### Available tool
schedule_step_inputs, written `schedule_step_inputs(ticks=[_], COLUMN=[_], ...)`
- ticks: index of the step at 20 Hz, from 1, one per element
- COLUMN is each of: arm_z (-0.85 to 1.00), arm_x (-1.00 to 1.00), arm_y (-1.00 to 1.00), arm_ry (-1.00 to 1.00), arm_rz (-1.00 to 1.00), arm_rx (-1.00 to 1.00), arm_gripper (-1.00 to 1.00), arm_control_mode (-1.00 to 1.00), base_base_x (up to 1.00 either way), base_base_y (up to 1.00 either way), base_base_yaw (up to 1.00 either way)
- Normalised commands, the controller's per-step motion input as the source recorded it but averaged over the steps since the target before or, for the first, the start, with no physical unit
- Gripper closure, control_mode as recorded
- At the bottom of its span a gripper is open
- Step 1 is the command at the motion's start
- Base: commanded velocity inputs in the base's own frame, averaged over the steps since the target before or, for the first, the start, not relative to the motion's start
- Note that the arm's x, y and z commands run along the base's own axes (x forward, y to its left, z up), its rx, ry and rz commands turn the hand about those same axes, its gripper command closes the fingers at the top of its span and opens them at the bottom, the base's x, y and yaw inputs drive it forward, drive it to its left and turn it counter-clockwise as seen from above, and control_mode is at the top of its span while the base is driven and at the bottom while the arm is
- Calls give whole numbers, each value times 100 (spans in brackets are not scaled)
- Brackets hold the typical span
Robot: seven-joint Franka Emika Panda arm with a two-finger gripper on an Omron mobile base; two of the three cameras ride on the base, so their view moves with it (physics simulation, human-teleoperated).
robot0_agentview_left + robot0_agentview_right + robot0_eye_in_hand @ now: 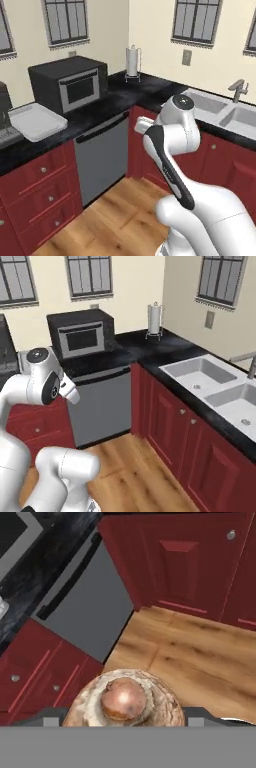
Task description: Place one mushroom and one steak in each tupperware on the nearby counter, to pack two identical lunches.
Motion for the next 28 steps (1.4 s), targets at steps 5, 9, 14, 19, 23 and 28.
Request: schedule_step_inputs(ticks=[5,9,14,19,23,28], arm_z=[0,0,0,0,-6,-40], arm_x=[0,0,0,0,-8,88], arm_y=[0,0,0,0,-50,0], arm_ry=[0,0,0,0,0,14], arm_rz=[0,0,0,0,-4,2], arm_rx=[0,0,0,0,2,0], arm_gripper=[100,100,100,100,100,100], arm_control_mode=[100,100,100,100,-100,-100], base_base_x=[100,100,100,99,27,0], base_base_y=[-1,0,0,-38,-50,0], base_base_yaw=[63,65,61,29,0,0])
